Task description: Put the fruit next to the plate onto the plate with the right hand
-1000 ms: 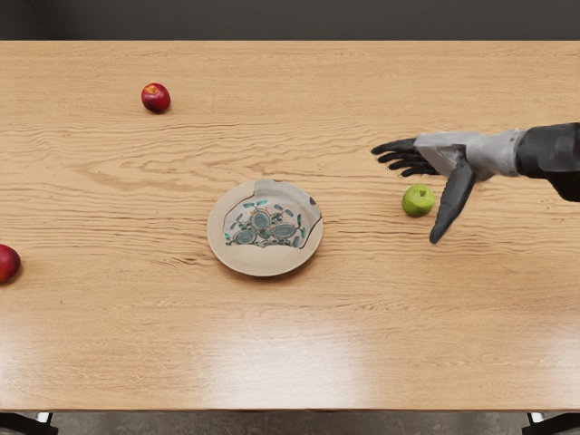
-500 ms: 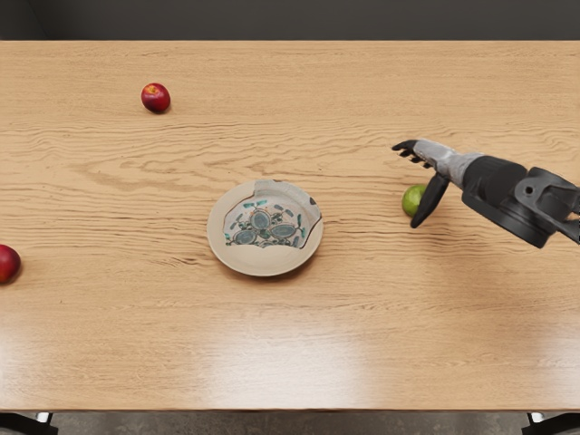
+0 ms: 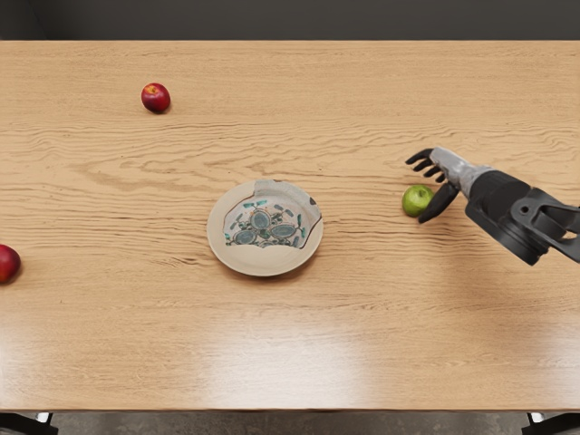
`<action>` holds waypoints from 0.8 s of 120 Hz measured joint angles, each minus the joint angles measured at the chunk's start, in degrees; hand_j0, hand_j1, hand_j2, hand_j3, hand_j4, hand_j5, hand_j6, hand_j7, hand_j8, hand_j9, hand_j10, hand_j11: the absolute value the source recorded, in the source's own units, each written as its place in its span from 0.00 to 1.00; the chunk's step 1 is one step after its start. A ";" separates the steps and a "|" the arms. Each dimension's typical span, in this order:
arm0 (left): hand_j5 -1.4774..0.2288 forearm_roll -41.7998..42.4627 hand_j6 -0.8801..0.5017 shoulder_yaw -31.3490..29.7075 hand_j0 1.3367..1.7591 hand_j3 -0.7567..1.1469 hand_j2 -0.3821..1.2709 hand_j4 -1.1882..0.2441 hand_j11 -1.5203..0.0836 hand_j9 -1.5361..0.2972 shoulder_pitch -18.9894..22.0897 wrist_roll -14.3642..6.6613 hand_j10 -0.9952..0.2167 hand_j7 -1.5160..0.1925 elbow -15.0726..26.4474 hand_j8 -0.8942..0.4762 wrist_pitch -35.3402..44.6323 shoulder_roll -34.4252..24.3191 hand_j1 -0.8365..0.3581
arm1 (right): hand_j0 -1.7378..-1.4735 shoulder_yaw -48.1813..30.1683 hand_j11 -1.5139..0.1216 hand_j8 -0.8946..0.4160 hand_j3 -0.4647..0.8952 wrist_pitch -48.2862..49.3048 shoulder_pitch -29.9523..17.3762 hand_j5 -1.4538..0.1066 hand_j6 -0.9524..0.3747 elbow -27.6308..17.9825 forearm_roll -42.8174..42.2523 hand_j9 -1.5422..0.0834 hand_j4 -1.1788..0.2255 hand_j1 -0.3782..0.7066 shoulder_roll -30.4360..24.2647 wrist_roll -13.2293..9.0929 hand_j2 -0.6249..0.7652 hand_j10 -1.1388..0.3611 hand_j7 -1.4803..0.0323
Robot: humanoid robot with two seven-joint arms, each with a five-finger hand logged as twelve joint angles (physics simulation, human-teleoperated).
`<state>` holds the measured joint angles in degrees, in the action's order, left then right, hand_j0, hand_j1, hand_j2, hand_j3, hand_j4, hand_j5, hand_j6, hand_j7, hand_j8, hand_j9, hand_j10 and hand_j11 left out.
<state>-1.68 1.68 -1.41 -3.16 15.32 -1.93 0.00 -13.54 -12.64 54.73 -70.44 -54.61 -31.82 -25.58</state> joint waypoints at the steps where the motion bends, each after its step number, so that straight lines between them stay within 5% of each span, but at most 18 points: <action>1: 0.87 0.00 0.64 0.00 0.76 0.40 0.23 0.83 0.95 0.84 0.00 0.00 0.82 0.89 0.00 0.65 0.00 0.00 0.99 | 0.30 -0.01 0.69 0.45 0.34 -0.11 -0.08 0.68 0.49 0.00 0.01 0.71 0.62 0.36 0.02 0.00 0.41 0.56 0.72; 72: 0.87 0.00 0.64 0.00 0.76 0.40 0.23 0.83 0.95 0.84 0.00 0.00 0.82 0.89 0.01 0.65 0.00 0.00 0.99 | 0.30 -0.19 0.56 0.34 0.34 -0.64 -1.20 0.54 0.37 -1.27 0.20 0.58 0.51 0.53 0.51 -0.13 0.38 0.45 0.58; 96: 0.87 0.00 0.64 0.00 0.76 0.40 0.23 0.83 0.95 0.84 0.00 0.00 0.82 0.89 0.02 0.65 0.00 0.00 0.99 | 0.30 -0.54 0.52 0.34 0.34 -0.33 -0.91 0.50 0.34 -2.76 0.49 0.54 0.47 0.56 0.00 -0.18 0.47 0.42 0.54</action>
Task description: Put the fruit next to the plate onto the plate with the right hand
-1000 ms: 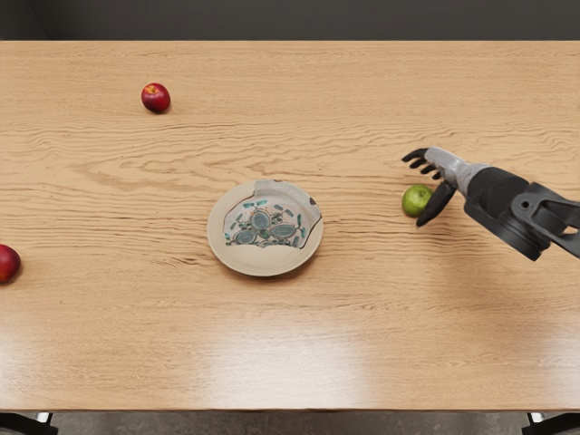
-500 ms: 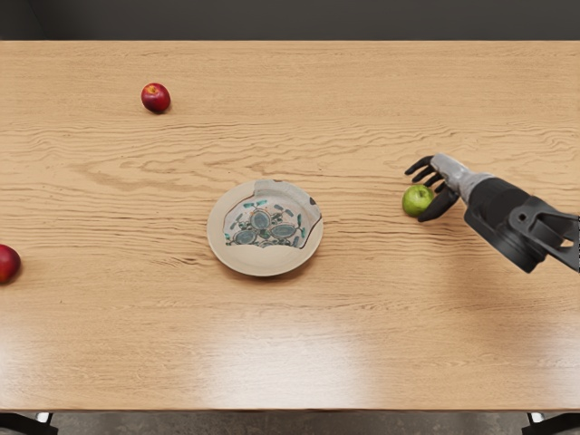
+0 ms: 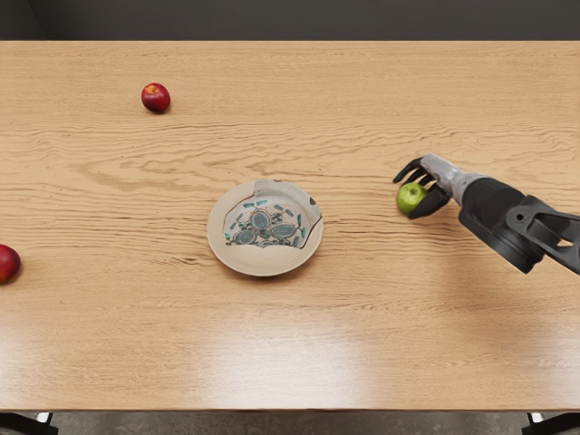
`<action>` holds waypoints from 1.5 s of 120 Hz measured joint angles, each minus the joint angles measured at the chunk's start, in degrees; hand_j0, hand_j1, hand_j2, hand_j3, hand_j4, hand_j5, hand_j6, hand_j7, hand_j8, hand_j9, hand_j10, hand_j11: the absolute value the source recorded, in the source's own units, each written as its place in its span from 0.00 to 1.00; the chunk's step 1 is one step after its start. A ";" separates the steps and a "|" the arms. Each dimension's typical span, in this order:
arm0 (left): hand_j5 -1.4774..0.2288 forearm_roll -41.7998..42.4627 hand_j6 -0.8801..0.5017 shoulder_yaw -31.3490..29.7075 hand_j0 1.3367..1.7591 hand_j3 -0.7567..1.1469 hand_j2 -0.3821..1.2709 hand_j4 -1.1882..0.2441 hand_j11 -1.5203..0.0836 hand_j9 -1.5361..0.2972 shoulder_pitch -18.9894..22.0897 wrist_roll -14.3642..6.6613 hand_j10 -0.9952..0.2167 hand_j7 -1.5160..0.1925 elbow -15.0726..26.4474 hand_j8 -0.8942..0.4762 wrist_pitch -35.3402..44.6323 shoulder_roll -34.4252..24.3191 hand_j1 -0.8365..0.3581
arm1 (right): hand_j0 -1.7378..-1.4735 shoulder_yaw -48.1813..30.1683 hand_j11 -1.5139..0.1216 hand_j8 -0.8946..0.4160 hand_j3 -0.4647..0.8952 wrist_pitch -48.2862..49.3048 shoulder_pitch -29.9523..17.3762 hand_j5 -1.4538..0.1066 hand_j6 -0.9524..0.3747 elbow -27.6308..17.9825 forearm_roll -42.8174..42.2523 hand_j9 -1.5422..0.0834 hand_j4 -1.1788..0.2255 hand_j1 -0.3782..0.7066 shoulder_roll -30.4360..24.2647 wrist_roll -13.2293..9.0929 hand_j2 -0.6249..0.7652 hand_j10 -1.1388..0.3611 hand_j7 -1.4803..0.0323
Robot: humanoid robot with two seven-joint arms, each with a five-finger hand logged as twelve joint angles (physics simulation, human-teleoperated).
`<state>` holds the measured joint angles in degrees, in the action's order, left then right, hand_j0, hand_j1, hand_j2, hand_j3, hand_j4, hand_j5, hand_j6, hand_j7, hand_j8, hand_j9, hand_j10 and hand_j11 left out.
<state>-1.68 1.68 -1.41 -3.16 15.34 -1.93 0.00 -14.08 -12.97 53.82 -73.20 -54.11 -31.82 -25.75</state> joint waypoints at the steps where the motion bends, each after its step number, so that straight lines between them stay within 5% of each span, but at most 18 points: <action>1: 0.87 0.00 0.64 0.00 0.76 0.40 0.23 0.83 0.95 0.84 0.00 0.00 0.82 0.89 0.00 0.65 0.00 0.00 0.99 | 0.30 -0.08 0.51 0.34 0.34 0.02 0.01 0.50 0.34 -0.06 0.01 0.53 0.47 0.56 -0.01 0.00 0.47 0.41 0.53; 116: 0.87 0.00 0.64 -0.01 0.76 0.40 0.23 0.83 0.95 0.84 0.00 0.00 0.82 0.89 -0.03 0.65 0.00 0.00 0.99 | 0.30 -9.13 0.42 0.41 0.34 6.48 0.04 0.39 0.38 -9.86 1.48 0.44 0.41 0.63 5.90 -0.46 0.64 0.41 0.44; 180: 0.87 0.00 0.64 0.00 0.76 0.40 0.23 0.83 0.95 0.84 0.00 0.00 0.82 0.89 -0.01 0.65 0.00 0.00 0.99 | 0.30 -9.54 0.40 0.39 0.34 7.32 -0.13 0.38 0.36 -10.21 1.36 0.42 0.41 0.59 13.24 -0.37 0.59 0.40 0.44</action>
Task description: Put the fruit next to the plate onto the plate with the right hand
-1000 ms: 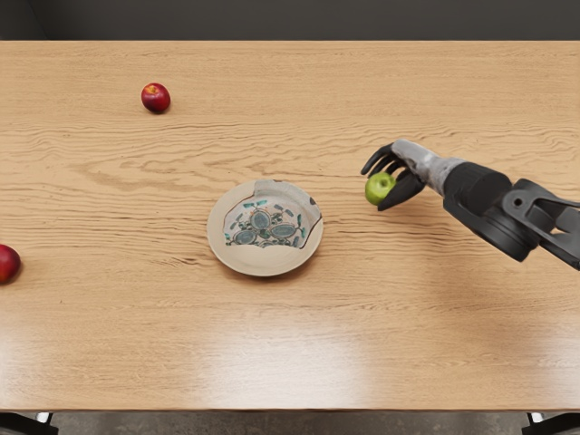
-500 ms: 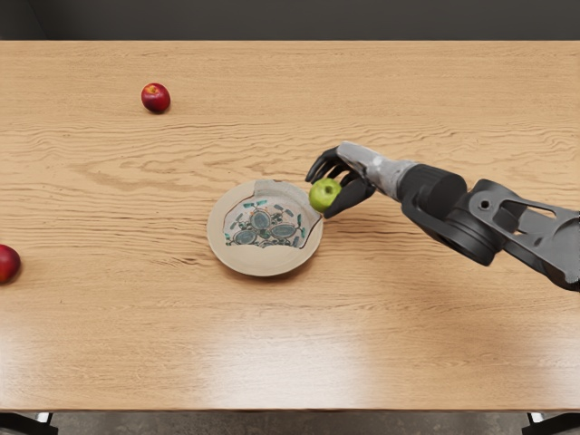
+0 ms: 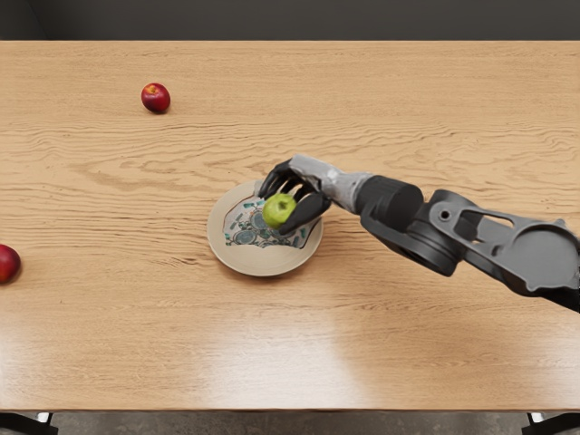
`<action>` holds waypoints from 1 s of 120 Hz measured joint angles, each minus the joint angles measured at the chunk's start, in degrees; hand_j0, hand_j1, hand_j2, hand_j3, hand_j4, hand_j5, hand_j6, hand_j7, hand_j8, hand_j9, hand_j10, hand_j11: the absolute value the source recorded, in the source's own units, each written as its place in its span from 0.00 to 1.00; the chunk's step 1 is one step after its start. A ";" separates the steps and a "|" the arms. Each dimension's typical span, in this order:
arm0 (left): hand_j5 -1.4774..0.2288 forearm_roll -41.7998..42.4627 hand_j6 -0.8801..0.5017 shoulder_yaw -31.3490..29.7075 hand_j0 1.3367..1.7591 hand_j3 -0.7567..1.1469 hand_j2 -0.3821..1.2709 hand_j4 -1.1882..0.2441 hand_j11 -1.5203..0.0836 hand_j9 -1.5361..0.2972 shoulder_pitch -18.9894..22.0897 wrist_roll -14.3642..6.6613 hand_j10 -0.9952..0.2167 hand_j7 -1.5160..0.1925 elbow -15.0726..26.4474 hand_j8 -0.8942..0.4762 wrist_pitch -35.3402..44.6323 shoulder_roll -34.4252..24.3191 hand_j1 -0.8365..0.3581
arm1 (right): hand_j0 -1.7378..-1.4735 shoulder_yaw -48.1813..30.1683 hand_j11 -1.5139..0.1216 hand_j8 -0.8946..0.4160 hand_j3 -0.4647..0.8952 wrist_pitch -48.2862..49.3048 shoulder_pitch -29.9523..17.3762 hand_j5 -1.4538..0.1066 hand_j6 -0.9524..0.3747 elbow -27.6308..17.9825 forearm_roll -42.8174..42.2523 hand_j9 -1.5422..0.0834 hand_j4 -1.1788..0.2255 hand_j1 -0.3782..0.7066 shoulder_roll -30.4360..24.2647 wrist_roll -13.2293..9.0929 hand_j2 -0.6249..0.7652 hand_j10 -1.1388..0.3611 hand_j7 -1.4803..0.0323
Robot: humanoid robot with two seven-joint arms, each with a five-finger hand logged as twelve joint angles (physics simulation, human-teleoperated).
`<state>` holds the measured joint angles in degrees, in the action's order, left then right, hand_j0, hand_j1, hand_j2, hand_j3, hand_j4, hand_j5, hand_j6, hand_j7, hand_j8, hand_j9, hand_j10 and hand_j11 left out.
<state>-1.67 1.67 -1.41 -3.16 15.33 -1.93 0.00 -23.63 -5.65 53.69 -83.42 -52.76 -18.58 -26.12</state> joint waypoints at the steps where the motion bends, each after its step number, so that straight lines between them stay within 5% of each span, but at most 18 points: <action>1: 0.87 0.00 0.64 0.00 0.76 0.40 0.23 0.83 0.95 0.84 0.00 0.00 0.82 0.89 0.00 0.65 0.00 0.00 0.99 | 0.30 0.01 0.40 0.39 0.34 0.00 -0.02 0.38 0.36 0.00 0.00 0.42 0.41 0.59 0.10 0.00 0.59 0.40 0.44; 52: 0.87 0.00 0.64 0.00 0.76 0.40 0.23 0.83 0.95 0.84 0.00 0.00 0.82 0.89 -0.01 0.65 0.00 0.00 0.99 | 0.31 0.53 0.46 0.38 0.34 -0.28 -1.34 0.44 0.35 0.08 -0.18 0.48 0.44 0.55 2.08 0.02 0.54 0.40 0.49; 88: 0.87 0.00 0.64 0.00 0.76 0.40 0.23 0.83 0.95 0.84 0.00 0.00 0.82 0.89 0.01 0.65 0.00 0.00 0.99 | 0.30 -2.76 0.75 0.55 0.34 -0.28 -1.85 0.75 0.57 0.12 -0.24 0.77 0.69 0.24 1.57 0.00 0.46 0.62 0.79; 120: 0.87 0.00 0.64 -0.04 0.76 0.40 0.23 0.83 0.95 0.84 0.34 0.00 0.82 0.89 0.00 0.65 -0.01 0.00 0.99 | 0.30 -13.25 0.86 0.63 0.34 13.49 -2.50 0.86 0.66 0.10 5.46 0.88 0.78 0.11 0.00 0.20 0.45 0.70 0.91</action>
<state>-1.67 1.63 -1.06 -3.16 15.33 -1.95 0.00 -36.88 7.84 51.20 -83.32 -47.29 -18.57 -25.92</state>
